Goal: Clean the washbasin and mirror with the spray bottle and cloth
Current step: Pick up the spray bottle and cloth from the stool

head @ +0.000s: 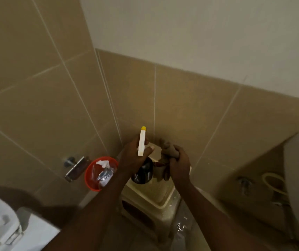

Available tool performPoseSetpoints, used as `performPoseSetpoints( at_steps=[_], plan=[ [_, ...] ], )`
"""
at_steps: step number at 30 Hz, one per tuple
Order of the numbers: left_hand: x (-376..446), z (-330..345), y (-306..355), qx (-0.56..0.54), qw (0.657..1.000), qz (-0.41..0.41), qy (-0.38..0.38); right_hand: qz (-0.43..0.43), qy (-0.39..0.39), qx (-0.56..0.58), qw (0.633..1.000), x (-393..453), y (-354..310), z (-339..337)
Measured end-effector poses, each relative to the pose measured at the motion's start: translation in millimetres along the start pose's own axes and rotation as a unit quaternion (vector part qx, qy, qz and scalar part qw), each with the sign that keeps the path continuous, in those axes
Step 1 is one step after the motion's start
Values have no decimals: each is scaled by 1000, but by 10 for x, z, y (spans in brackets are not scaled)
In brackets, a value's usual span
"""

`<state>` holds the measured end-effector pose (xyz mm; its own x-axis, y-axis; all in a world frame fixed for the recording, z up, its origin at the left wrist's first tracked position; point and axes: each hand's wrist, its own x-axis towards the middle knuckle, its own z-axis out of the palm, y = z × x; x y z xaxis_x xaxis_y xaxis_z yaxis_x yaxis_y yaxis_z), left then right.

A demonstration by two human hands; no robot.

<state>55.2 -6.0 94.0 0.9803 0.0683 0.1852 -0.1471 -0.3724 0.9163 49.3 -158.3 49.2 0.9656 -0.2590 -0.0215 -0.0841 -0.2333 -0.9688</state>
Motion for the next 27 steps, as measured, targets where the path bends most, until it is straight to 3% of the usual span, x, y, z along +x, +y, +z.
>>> performPoseSetpoints(
  at_steps=[4,16,21,27],
  plan=[
    [149,-100,759,2,999,48,1,-57,6,65,996,72,-903,-419],
    [234,-643,3473,-39,984,175,-13,-233,39,118,965,-235,-3390,-1740],
    [-7,-772,4466,-50,974,216,-33,-296,60,132,944,-651,-4180,-2360],
    [-658,-527,5442,-55,956,277,-72,-328,101,134,930,-1249,-4684,-3245]
  ],
)
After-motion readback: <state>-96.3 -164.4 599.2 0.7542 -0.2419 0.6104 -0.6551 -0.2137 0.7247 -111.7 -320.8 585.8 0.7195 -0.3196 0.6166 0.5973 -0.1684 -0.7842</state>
